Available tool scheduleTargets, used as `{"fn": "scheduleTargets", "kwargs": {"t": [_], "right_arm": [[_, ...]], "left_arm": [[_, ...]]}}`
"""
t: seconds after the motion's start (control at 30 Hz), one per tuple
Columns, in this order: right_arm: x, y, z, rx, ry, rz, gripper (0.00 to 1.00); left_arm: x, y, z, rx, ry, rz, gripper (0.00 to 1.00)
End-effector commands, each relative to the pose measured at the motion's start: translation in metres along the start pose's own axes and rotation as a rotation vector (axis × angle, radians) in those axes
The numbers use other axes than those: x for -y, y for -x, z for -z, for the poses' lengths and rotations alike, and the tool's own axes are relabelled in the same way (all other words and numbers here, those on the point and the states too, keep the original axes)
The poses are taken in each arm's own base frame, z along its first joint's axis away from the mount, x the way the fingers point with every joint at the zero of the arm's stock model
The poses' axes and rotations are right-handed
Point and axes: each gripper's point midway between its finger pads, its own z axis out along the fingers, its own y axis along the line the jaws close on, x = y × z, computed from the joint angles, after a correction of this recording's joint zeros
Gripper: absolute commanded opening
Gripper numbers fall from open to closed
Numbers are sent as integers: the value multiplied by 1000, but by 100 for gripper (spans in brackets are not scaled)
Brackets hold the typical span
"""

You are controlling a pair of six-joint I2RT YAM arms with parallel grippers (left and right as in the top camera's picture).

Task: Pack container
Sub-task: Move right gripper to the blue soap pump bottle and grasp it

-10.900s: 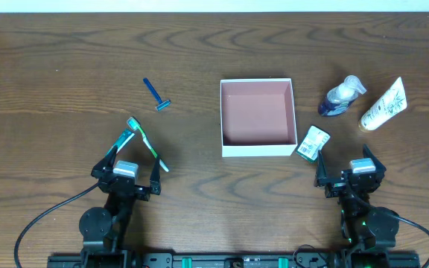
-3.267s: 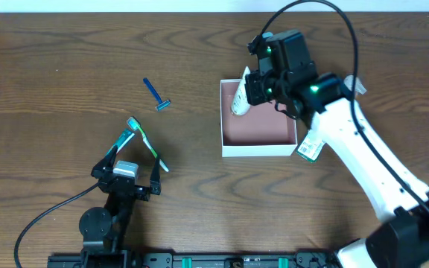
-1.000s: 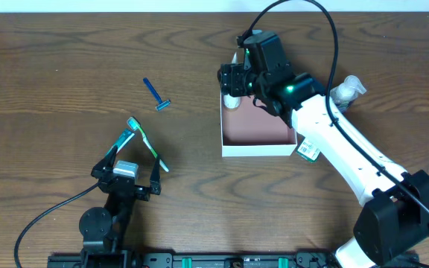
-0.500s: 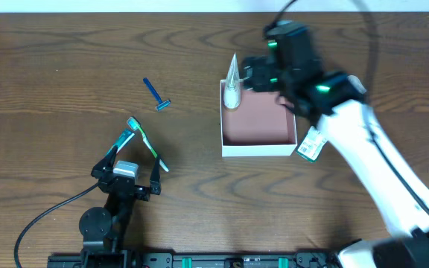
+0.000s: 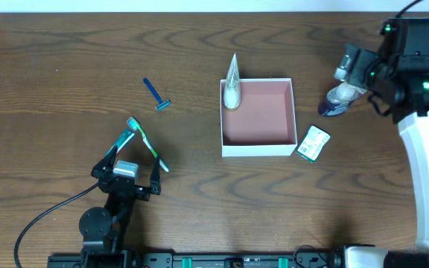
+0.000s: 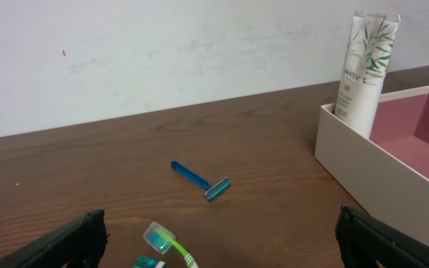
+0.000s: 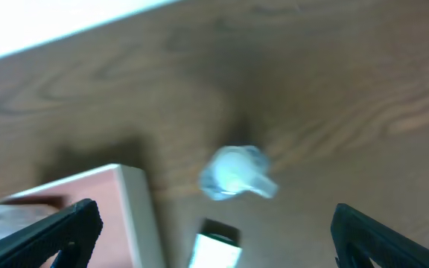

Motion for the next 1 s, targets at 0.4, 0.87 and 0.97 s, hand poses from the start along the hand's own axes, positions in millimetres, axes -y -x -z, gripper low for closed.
{"fn": "scheduleTargets", "kwargs": {"t": [0.4, 0.87, 0.97], "right_arm": [[-4, -19, -48, -96, 213, 346, 99], [6, -46, -101, -227, 201, 431, 94], [5, -54, -111, -258, 213, 426, 86]], "left_arm": [[2, -17, -1, -50, -9, 17, 98], [2, -17, -1, -50, -8, 17, 98], [2, -17, -1, -50, -9, 17, 98]]}}
